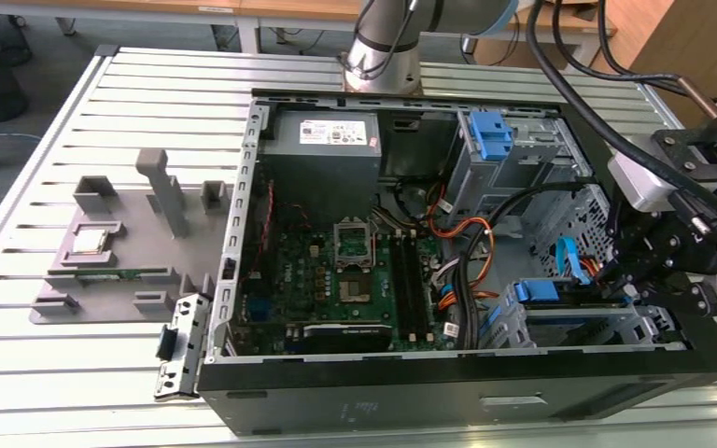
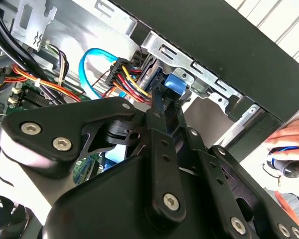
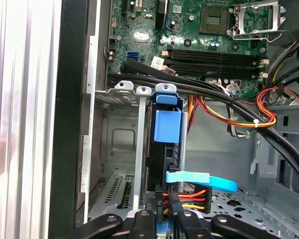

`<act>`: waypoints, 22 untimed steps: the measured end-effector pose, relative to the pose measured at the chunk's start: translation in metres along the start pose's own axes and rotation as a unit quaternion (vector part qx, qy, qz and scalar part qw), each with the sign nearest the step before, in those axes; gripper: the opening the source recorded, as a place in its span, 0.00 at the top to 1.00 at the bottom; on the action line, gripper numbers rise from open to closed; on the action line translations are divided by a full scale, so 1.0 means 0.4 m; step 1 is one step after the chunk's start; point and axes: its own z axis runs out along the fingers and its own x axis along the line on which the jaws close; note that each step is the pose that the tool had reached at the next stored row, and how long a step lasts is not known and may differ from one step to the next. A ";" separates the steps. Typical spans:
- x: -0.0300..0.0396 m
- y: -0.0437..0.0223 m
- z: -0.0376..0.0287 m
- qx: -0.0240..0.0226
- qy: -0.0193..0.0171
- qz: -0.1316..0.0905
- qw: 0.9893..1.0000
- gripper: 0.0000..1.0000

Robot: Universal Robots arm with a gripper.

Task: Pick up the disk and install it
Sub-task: 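Insert the second disk wire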

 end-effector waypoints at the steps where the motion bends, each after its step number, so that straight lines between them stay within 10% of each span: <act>1: 0.000 0.000 0.000 0.000 0.000 0.000 1.000 0.76; 22: -0.003 0.001 -0.014 0.000 -0.002 0.000 1.000 0.83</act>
